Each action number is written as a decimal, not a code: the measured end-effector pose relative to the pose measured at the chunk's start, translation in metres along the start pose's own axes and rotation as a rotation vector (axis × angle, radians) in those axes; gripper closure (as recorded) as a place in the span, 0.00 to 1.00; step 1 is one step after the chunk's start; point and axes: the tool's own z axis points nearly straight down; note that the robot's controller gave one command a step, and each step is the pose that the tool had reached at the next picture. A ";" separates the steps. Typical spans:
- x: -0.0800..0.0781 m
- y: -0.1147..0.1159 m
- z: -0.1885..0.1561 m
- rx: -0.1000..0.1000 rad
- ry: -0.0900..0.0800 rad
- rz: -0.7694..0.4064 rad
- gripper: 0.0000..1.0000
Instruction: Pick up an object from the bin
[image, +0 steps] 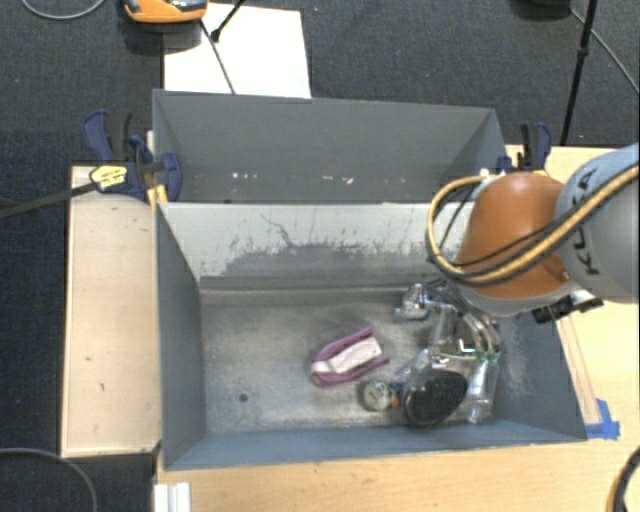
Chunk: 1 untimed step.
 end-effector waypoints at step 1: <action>-0.016 0.051 0.069 0.002 -0.014 -0.090 0.00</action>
Offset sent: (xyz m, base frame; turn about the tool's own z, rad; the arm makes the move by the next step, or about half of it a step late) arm 0.0139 0.0497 -0.0708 -0.0853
